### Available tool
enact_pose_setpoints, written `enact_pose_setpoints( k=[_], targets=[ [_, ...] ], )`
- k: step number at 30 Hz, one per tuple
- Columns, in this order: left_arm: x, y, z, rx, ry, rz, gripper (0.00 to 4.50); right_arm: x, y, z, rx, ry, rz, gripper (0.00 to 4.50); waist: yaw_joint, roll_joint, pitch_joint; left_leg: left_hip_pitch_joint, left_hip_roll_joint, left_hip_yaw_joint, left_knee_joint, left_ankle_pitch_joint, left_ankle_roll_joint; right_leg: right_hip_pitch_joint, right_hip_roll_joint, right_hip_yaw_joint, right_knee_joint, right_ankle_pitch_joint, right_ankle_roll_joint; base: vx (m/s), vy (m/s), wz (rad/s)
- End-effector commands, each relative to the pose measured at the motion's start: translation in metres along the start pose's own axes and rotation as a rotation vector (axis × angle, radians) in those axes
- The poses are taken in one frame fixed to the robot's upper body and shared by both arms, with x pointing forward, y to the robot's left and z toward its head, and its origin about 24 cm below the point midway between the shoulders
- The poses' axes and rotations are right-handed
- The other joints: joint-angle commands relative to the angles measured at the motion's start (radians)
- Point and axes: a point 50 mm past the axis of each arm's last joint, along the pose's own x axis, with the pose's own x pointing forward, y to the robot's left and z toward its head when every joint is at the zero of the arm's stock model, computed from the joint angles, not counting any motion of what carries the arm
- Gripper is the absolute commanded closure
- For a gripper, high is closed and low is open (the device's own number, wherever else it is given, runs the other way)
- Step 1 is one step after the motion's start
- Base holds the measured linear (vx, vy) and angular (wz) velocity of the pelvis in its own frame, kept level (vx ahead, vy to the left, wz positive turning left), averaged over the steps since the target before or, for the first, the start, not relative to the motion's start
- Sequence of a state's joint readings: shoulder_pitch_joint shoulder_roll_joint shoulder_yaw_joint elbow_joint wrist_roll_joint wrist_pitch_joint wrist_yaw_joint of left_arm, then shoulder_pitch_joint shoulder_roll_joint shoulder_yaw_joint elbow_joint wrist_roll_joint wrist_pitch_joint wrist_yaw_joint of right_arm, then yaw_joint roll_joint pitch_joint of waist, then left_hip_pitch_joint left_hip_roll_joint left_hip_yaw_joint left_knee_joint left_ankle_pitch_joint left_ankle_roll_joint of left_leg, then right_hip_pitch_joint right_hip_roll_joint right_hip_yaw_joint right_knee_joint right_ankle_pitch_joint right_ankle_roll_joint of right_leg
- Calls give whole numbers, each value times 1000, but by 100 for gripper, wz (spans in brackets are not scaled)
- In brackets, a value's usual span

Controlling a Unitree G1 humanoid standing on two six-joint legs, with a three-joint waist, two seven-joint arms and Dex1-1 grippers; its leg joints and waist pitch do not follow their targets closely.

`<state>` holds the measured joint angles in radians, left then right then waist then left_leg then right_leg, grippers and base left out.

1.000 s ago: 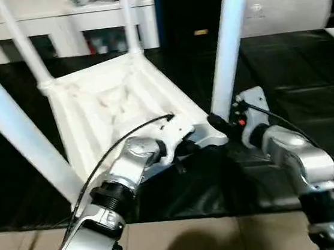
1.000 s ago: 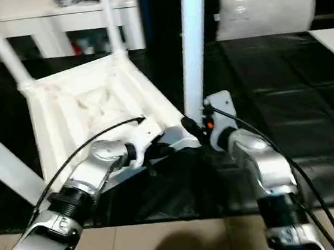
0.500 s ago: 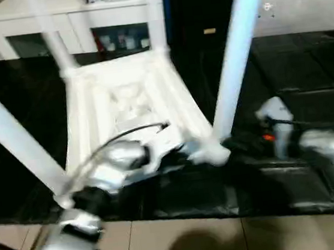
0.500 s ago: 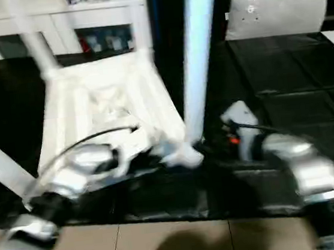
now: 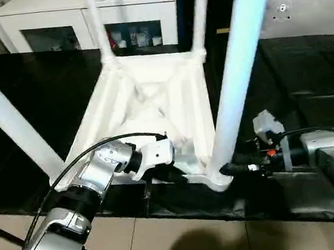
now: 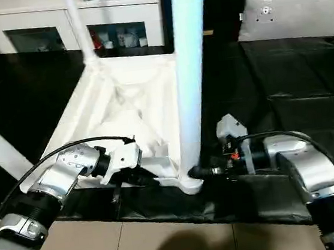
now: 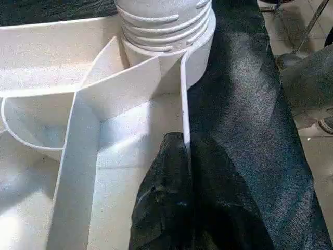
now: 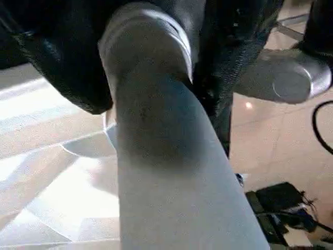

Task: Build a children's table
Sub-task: Rotate leg to tighten

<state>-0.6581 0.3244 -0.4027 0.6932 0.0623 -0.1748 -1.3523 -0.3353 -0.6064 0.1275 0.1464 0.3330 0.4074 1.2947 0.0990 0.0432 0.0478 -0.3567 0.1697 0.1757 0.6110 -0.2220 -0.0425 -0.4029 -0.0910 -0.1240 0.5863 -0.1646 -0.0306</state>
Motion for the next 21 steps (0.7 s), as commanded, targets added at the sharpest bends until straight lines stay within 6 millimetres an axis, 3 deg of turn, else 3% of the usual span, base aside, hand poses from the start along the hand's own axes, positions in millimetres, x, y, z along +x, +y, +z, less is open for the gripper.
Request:
enact_pose_setpoints(
  k=[1,4,12,15,18,21],
  targets=[
    [4,-1,7,57,10,-79,450,3,0,4,0,-15,28,212,-1,-20,-72,-1,68,-19,-65,-53,116,63,-79,63,-63,-243,-178,0,0,0],
    [4,-1,6,54,9,-81,450,5,2,2,18,-20,51,237,-1,-21,-73,-2,67,-19,-64,-50,114,64,-78,63,-62,-231,-177,0,0,0],
    [8,0,10,-29,-58,-35,450,10,11,6,89,-116,65,251,2,-18,-73,-1,69,-20,-67,-52,105,65,-78,63,-62,-232,-178,0,0,0],
    [18,7,13,-123,-87,75,450,26,8,7,116,-140,-75,251,-3,-17,-68,0,65,-20,-69,-72,86,63,-78,61,-70,-276,-171,0,0,0],
    [31,15,21,-195,-108,177,450,41,-2,8,180,-152,-246,251,-21,-21,-61,-3,54,-22,-73,-119,49,67,-78,54,-87,-410,-123,0,0,0],
    [44,24,28,-255,-103,291,450,53,-12,6,195,-111,-427,251,-51,-21,-59,1,43,-22,-70,-147,28,64,-72,46,-105,-504,-74,0,0,0]
  ],
)
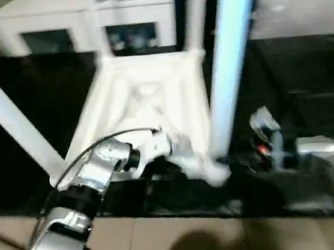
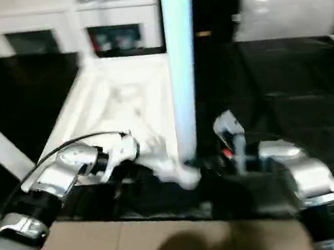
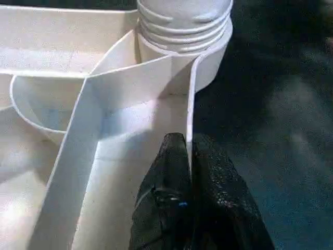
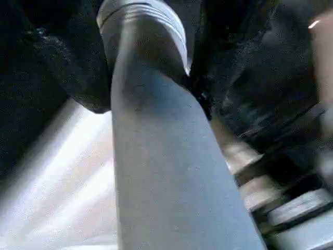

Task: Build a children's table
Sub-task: Rotate leg to tighten

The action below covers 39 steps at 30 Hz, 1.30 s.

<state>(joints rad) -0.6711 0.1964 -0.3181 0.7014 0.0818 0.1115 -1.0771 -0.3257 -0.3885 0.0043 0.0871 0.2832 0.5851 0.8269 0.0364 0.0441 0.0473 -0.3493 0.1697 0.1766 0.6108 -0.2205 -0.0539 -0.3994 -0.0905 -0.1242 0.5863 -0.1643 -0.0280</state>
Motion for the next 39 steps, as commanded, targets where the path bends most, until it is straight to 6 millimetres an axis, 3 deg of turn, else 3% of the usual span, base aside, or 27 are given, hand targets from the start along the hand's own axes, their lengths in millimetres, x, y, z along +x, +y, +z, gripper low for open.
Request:
enact_pose_setpoints(
  k=[1,2,3,6,7,8,11,13,20,26,32,39],
  targets=[
    [28,-7,27,-18,-76,40,450,30,13,-1,33,20,-49,251,-2,-23,-56,-8,39,-23,-68,-150,37,57,-69,43,-110,-527,-66,0,0,0],
    [36,-6,34,-46,-90,85,450,36,11,-1,33,21,-130,252,-10,-25,-58,-13,34,-24,-65,-147,42,60,-68,39,-114,-541,-50,0,0,0],
    [38,-6,36,-57,-96,102,450,37,11,-1,29,23,-157,252,-11,-24,-59,-10,32,-21,-63,-143,47,58,-68,39,-117,-541,-47,0,0,0],
    [46,-8,44,-81,-128,122,450,43,11,1,51,-12,-205,252,-15,-20,-63,-11,36,-22,-66,-123,82,57,-65,43,-114,-487,-56,0,0,0],
    [48,-9,47,-88,-138,132,450,45,12,2,64,-34,-221,252,-16,-20,-65,-11,38,-23,-66,-117,90,56,-65,44,-109,-454,-69,0,0,0],
    [50,-10,49,-88,-143,135,450,46,13,3,94,-61,-218,200,-18,-14,-67,-15,41,-25,-68,-103,95,61,-66,44,-104,-408,-84,0,0,0],
    [49,-11,48,-65,-133,141,450,44,17,7,108,-109,-178,180,-18,-13,-72,-16,47,-26,-67,-76,130,65,-68,50,-89,-296,-133,0,0,0],
    [49,-11,48,-65,-133,141,450,44,17,7,108,-109,-178,151,-19,-12,-72,-16,47,-25,-66,-64,140,66,-68,51,-85,-269,-150,0,0,0],
    [24,-6,29,69,-113,66,450,14,9,4,-21,-95,-23,92,-7,-11,-71,-18,48,-22,-65,-80,162,69,-71,53,-88,-301,-136,0,0,0],
    [0,-8,10,176,-35,-104,450,-13,-3,0,-192,-8,103,38,10,-8,-71,-5,59,-22,-69,-112,135,57,-73,55,-89,-328,-138,0,0,0],
    [-15,-11,-1,241,3,-236,450,-30,-2,-5,-230,61,281,54,33,-15,-75,-12,67,-20,-65,-56,167,63,-76,61,-61,-182,-191,0,0,0],
    [-23,-16,-10,287,51,-349,450,-31,-4,-5,-215,108,405,103,50,-21,-74,-9,66,-17,-64,-56,156,58,-78,59,-67,-253,-178,0,0,0]
  ],
)
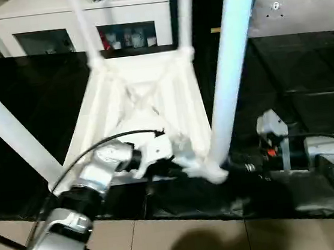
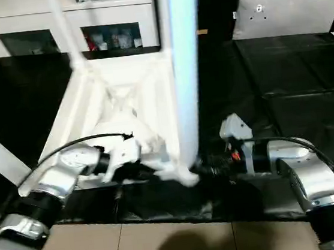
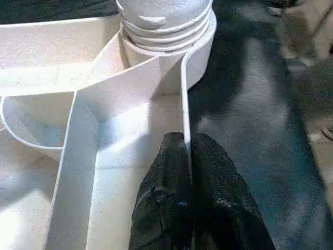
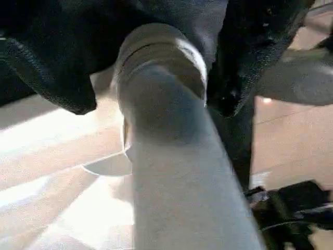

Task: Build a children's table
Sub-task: Rotate leg to tighten

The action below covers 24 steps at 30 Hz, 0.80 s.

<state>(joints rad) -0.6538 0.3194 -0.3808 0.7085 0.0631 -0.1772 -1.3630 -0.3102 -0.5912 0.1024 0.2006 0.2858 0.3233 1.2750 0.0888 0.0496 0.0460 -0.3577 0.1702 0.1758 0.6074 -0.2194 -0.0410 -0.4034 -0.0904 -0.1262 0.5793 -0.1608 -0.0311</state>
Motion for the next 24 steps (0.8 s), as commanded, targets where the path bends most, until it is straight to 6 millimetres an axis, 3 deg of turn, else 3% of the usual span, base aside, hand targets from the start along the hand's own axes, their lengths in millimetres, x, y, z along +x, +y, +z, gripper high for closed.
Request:
enact_pose_setpoints(
  k=[1,2,6,7,9,13,21,24],
  targets=[
    [5,-5,1,40,22,-94,450,0,-2,7,-25,-13,30,111,0,-26,-71,1,67,-16,-61,-57,138,61,-77,61,-60,-256,-175,0,0,0],
    [6,-6,0,46,25,-115,450,2,-2,9,-18,-18,66,121,1,-31,-71,-1,67,-17,-62,-55,138,62,-78,62,-57,-251,-176,0,0,0],
    [6,-7,-1,53,31,-134,450,5,0,10,3,-20,130,146,2,-30,-73,1,69,-17,-61,-55,135,62,-79,62,-54,-226,-186,0,0,0],
    [5,-7,-1,54,30,-136,450,6,0,10,16,-23,145,166,2,-39,-73,0,69,-16,-61,-52,138,64,-79,63,-54,-218,-188,0,0,0],
    [5,-7,-1,54,29,-136,450,7,1,9,33,-28,163,184,5,-34,-73,0,70,-17,-61,-44,136,64,-80,63,-53,-219,-188,0,0,0],
    [5,-7,-1,53,30,-138,450,7,3,8,53,-28,184,222,6,-39,-73,0,69,-17,-61,-46,132,64,-80,63,-53,-222,-187,0,0,0],
    [8,-6,1,23,3,-116,450,12,12,10,109,-118,213,275,5,-34,-70,0,69,-17,-65,-76,107,65,-80,62,-64,-282,-164,0,0,0],
    [17,-1,6,-29,-20,-33,450,21,12,10,130,-115,117,291,2,-32,-69,1,69,-19,-68,-83,95,65,-78,60,-64,-281,-167,0,0,0]
  ],
)
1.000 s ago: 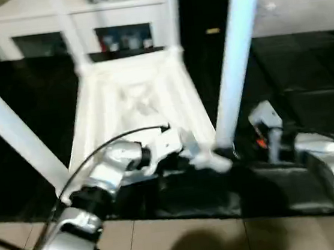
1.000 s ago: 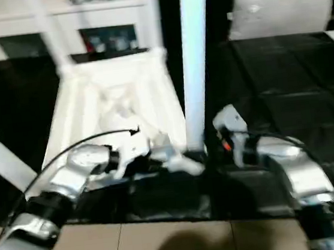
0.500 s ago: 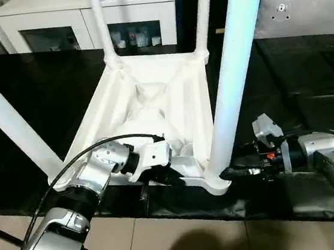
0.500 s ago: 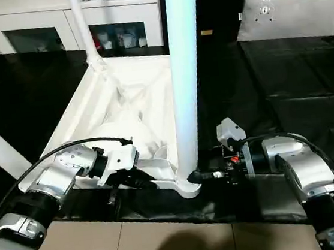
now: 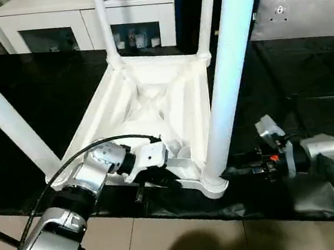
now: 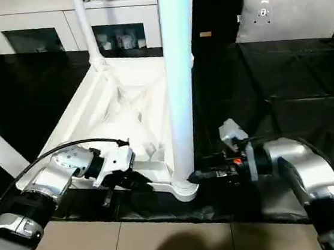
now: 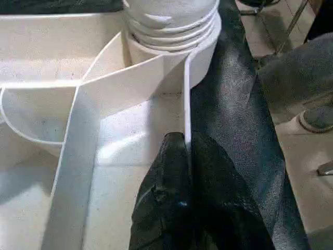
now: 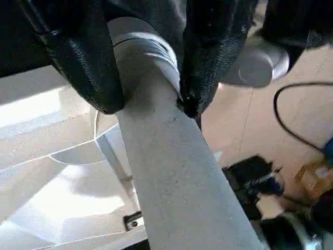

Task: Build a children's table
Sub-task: Rotate leg to tighten

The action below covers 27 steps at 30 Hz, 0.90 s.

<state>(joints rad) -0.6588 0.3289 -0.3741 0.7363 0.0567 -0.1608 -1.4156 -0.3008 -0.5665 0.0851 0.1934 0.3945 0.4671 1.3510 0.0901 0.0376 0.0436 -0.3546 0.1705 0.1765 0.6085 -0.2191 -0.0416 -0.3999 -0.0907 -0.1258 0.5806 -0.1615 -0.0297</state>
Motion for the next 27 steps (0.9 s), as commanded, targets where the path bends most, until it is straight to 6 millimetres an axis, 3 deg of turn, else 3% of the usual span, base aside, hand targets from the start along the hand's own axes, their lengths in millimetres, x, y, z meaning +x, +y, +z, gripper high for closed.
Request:
enact_pose_setpoints(
  k=[1,2,5,9,13,14,15,18,21,23,27],
  targets=[
    [25,2,14,-10,-43,32,450,21,0,11,-46,-25,-53,302,-2,-20,-63,1,67,-19,-70,-100,84,59,-78,59,-72,-317,-161,0,0,0],
    [28,3,16,-28,-56,50,450,24,-2,12,-46,-32,-94,310,-9,-14,-57,1,62,-19,-73,-136,63,60,-78,56,-83,-384,-142,0,0,0],
    [37,8,23,-55,-86,122,450,33,-11,14,-23,-50,-232,330,-29,-20,-55,2,48,-22,-72,-167,38,62,-75,47,-101,-510,-83,0,0,0],
    [56,16,36,-126,-114,238,450,47,-30,17,74,-93,-536,362,-67,-14,-57,-5,43,-27,-70,-175,28,61,-69,39,-105,-514,-72,0,0,0],
    [71,23,47,-184,-122,342,450,58,-37,17,108,-102,-710,367,-90,-12,-58,4,37,-26,-64,-197,46,51,-66,35,-119,-533,-65,0,0,0],
    [77,25,51,-181,-128,390,450,63,-36,18,87,-110,-713,367,-91,-11,-61,-4,38,-27,-66,-182,58,58,-67,37,-113,-504,-69,0,0,0],
    [79,25,53,-186,-134,398,450,64,-35,19,77,-141,-688,367,-89,-12,-60,1,41,-24,-66,-182,70,52,-65,40,-114,-481,-74,0,0,0],
    [81,25,53,-192,-127,411,450,61,-34,20,77,-173,-675,333,-86,-13,-64,-7,40,-24,-67,-156,93,61,-67,44,-104,-438,-89,0,0,0],
    [76,24,49,-157,-99,406,450,48,-33,19,59,-191,-625,320,-78,-11,-66,-8,44,-23,-66,-134,117,63,-68,48,-96,-382,-109,0,0,0],
    [72,25,47,-130,-95,413,450,39,-33,19,43,-191,-610,289,-71,-10,-69,-10,46,-23,-65,-105,129,65,-68,50,-89,-331,-127,0,0,0],
    [61,16,31,-46,-40,326,450,14,-26,17,-45,-130,-479,254,-52,-8,-71,-11,49,-22,-63,-94,153,68,-69,51,-85,-298,-134,0,0,0]
  ],
)
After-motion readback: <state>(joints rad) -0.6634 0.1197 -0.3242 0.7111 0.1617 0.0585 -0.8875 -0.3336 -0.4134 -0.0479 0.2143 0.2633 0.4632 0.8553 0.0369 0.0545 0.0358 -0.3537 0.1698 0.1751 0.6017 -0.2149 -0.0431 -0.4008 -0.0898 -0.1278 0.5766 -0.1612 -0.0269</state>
